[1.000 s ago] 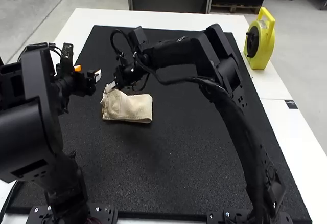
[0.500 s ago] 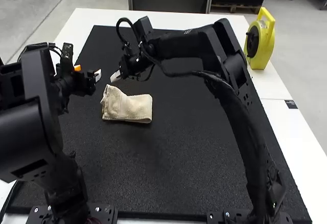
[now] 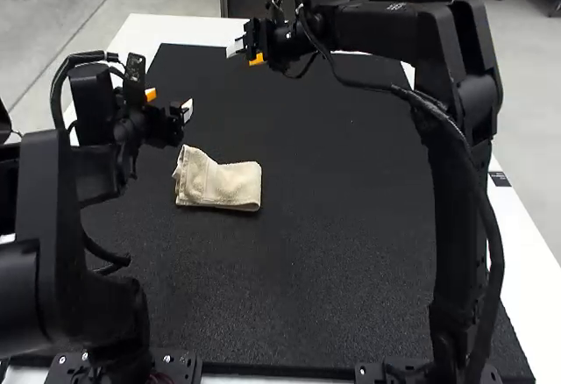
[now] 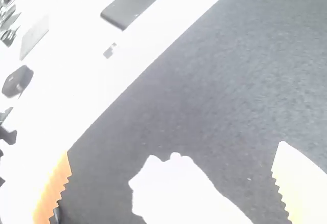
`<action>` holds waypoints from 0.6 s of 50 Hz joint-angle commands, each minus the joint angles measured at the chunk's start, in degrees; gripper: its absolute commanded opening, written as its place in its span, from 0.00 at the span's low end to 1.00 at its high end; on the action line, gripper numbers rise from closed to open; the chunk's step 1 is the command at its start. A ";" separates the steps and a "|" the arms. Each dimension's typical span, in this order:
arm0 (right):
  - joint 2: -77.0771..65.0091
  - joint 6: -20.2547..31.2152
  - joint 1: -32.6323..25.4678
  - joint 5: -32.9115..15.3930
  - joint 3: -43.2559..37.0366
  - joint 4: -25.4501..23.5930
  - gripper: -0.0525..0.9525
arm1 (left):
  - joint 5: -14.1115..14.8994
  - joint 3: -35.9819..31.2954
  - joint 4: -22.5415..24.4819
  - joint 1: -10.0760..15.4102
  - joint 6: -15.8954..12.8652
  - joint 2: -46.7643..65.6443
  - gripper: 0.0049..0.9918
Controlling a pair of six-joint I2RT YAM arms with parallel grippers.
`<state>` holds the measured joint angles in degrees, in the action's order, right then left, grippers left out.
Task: Fold the towel.
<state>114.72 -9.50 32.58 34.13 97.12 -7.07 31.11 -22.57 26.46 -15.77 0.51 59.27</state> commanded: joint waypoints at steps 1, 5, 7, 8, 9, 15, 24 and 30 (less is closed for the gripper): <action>-6.96 -0.52 -3.40 -4.69 -6.24 2.85 0.97 | -9.05 -1.25 0.96 5.31 3.62 -3.19 0.97; -11.36 -0.43 -5.51 -7.41 -11.16 3.91 0.97 | -14.06 -1.51 1.23 10.32 4.23 -5.30 0.97; -13.29 -0.52 -6.56 -8.82 -13.63 4.70 0.97 | -15.91 -1.51 1.40 12.69 4.50 -6.18 0.97; -14.26 -0.52 -7.09 -9.70 -14.77 5.40 0.97 | -16.88 -1.51 1.49 13.66 4.76 -6.53 0.97; -15.14 -0.70 -7.62 -10.40 -16.09 6.10 0.97 | -17.75 -1.51 1.49 14.72 4.94 -6.88 0.97; -21.20 -2.72 -11.57 -11.98 -24.52 9.97 0.97 | -23.03 -1.34 1.32 20.52 7.31 -8.55 0.97; -29.46 -2.81 -16.23 -14.62 -36.39 17.18 0.97 | -31.90 -1.08 0.79 23.24 10.03 -11.01 0.97; -34.03 -2.90 -18.60 -15.50 -43.16 19.73 0.97 | -32.78 0.59 0.88 22.10 9.86 -14.00 0.97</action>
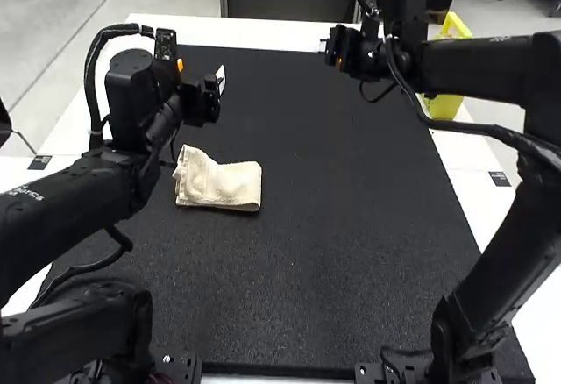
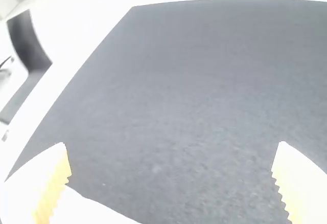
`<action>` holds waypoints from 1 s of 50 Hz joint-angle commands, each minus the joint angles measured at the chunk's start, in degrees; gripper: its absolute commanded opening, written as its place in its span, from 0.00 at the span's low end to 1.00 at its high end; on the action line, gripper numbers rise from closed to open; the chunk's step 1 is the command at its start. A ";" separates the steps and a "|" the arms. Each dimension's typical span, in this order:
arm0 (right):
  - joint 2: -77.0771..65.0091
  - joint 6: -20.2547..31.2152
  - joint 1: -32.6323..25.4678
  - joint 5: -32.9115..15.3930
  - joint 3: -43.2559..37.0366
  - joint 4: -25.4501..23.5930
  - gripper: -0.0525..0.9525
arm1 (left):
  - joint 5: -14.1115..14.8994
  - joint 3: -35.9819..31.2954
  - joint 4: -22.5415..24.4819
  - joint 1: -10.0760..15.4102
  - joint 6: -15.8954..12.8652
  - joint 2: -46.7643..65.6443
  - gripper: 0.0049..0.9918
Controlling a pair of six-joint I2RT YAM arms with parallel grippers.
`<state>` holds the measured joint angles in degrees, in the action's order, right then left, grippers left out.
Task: Fold the towel.
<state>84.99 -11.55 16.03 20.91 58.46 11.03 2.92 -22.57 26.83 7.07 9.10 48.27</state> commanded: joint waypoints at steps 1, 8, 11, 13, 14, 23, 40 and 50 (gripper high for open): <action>-5.01 -0.84 -2.41 -2.54 -5.72 2.07 0.97 | -5.03 1.12 0.59 -0.92 1.00 -3.80 0.97; -9.23 -0.84 -4.17 -4.29 -11.87 4.27 0.97 | -7.05 4.73 1.65 -1.62 -1.28 -9.25 0.97; -10.81 -0.84 -4.96 -5.26 -14.07 4.53 0.97 | -7.22 6.22 1.21 -1.62 -1.72 -11.88 0.97; -11.60 -0.93 -5.31 -5.35 -15.30 4.79 0.97 | -7.84 7.19 1.30 -1.62 -2.78 -13.55 0.97; -11.95 -1.02 -5.57 -5.35 -15.92 4.88 0.97 | -8.19 7.71 1.38 -1.71 -3.30 -14.61 0.97; -14.59 -1.37 -6.80 -6.76 -21.01 5.23 0.97 | -8.98 11.58 1.21 -1.71 -10.60 -24.19 0.97; -24.96 -0.05 -6.80 -6.58 -28.93 11.39 0.97 | -8.98 16.33 -6.00 -1.71 -11.65 -46.43 0.97; -29.18 0.48 -6.80 -6.40 -32.00 12.70 0.97 | -8.89 16.59 -5.21 -1.71 -11.74 -47.66 0.97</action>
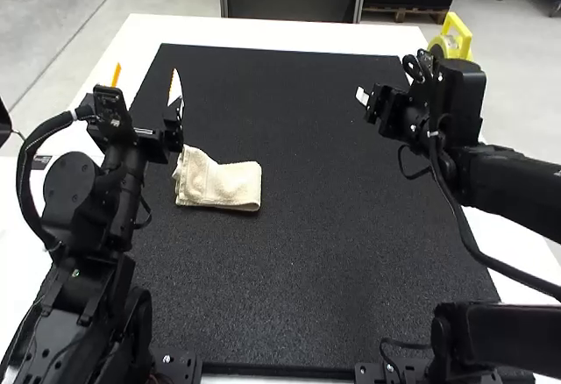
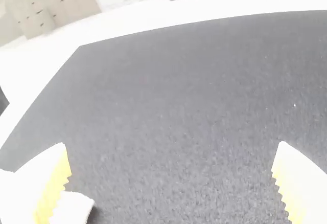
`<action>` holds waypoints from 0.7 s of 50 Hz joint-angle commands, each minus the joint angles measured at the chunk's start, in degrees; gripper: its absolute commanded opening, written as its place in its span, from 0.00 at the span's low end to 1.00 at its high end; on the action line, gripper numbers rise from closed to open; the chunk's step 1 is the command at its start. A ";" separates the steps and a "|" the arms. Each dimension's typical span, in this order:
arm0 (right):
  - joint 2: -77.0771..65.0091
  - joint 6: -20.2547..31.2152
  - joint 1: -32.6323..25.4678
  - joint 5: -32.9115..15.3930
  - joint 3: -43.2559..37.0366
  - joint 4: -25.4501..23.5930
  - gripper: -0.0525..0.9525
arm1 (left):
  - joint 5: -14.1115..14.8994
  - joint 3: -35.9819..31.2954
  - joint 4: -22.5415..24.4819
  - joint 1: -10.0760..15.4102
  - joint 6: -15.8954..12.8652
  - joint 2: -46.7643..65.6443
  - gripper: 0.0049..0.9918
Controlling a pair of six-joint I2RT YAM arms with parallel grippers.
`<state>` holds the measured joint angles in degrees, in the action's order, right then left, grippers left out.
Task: Fold the towel.
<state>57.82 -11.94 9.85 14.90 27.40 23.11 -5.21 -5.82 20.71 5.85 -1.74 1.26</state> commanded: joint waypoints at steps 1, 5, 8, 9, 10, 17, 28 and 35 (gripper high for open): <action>-2.36 0.87 -0.62 -0.39 -1.21 0.79 0.97 | -0.59 -0.06 1.00 -0.49 -0.90 -0.64 0.97; -4.30 0.87 -0.62 -0.57 -2.44 1.58 0.97 | -0.24 0.29 2.32 -0.22 -0.90 -0.64 0.97; -5.79 0.87 -0.71 -0.75 -3.49 2.73 0.97 | -0.06 0.46 3.37 -0.13 -0.90 -0.73 0.97; -6.41 0.87 -0.62 -0.83 -3.76 2.90 0.97 | 0.03 0.55 3.55 -0.22 -0.90 -0.73 0.97; -7.29 1.13 -0.62 -1.10 -4.11 3.08 0.97 | 0.03 0.64 3.72 -0.13 -0.90 -0.82 0.97; -11.59 2.01 -0.71 -2.59 -5.86 3.25 0.97 | 1.70 0.90 4.78 -0.22 -0.81 -1.17 0.97; -18.80 2.45 -0.62 -4.79 -8.76 3.96 0.97 | 3.63 0.99 4.69 -0.40 -0.81 -1.34 0.97; -23.90 3.60 -1.15 -7.78 -10.70 5.19 0.97 | 6.09 1.25 5.13 -0.40 -0.72 -1.34 0.97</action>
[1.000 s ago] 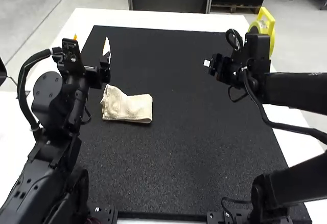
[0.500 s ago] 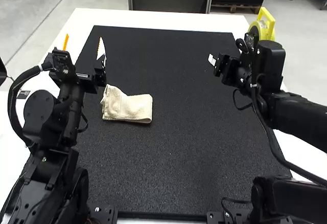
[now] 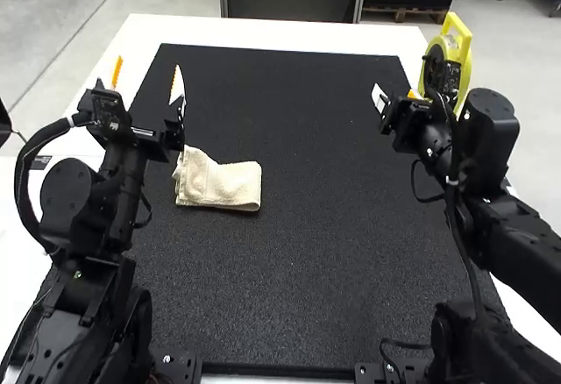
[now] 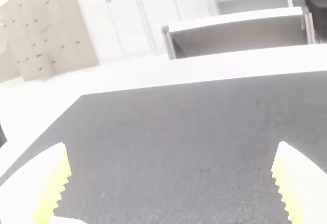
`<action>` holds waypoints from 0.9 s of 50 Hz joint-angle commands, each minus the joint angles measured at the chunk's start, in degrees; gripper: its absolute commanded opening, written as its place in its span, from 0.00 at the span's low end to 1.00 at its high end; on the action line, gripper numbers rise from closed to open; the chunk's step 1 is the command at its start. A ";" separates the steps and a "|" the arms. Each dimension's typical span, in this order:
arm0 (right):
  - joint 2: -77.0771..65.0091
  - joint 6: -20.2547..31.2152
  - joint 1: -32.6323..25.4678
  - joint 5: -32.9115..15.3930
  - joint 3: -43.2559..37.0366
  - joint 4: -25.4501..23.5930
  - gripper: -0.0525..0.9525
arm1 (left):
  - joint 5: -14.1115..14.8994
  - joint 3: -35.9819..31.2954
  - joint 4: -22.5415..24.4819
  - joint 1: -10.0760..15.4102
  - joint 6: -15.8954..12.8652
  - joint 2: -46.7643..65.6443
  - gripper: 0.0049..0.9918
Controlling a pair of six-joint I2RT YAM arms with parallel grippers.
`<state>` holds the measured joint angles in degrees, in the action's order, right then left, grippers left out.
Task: Fold the towel.
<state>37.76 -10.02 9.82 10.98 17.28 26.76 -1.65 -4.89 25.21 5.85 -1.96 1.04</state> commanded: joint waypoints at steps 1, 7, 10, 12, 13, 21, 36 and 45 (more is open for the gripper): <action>-4.45 1.85 -1.21 -4.65 -0.75 1.71 0.97 | 2.62 0.31 0.63 -0.40 -0.50 -1.13 0.97; -7.44 3.61 -2.09 -4.65 -1.37 1.10 0.96 | 2.44 0.31 0.54 -0.49 -0.33 -1.13 0.97; -9.28 5.45 -2.62 -4.92 -2.25 0.83 0.97 | 2.44 0.40 0.45 -0.40 -0.33 -1.13 0.97; -11.04 6.59 -3.06 -5.01 -3.13 0.75 0.97 | 2.35 0.49 0.45 -0.49 -0.33 -1.13 0.97; -12.18 6.77 -3.23 -5.01 -3.57 0.57 0.97 | 2.35 0.49 0.45 -0.40 -0.33 -1.13 0.97; -21.76 6.86 -4.64 -4.92 -6.47 -2.86 0.97 | 2.18 0.58 0.45 -0.40 -0.24 -1.13 0.97; -37.67 7.30 -5.78 -2.55 -9.10 -11.73 0.97 | 2.18 1.37 -0.08 -0.49 -0.24 -1.13 0.97; -37.67 10.90 -6.22 -2.63 -9.19 -12.61 0.97 | 1.56 1.72 0.10 -0.49 -0.50 -1.13 0.97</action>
<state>0.45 -2.44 4.56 7.70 7.38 13.98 0.03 -3.14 25.06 5.85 -1.93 1.04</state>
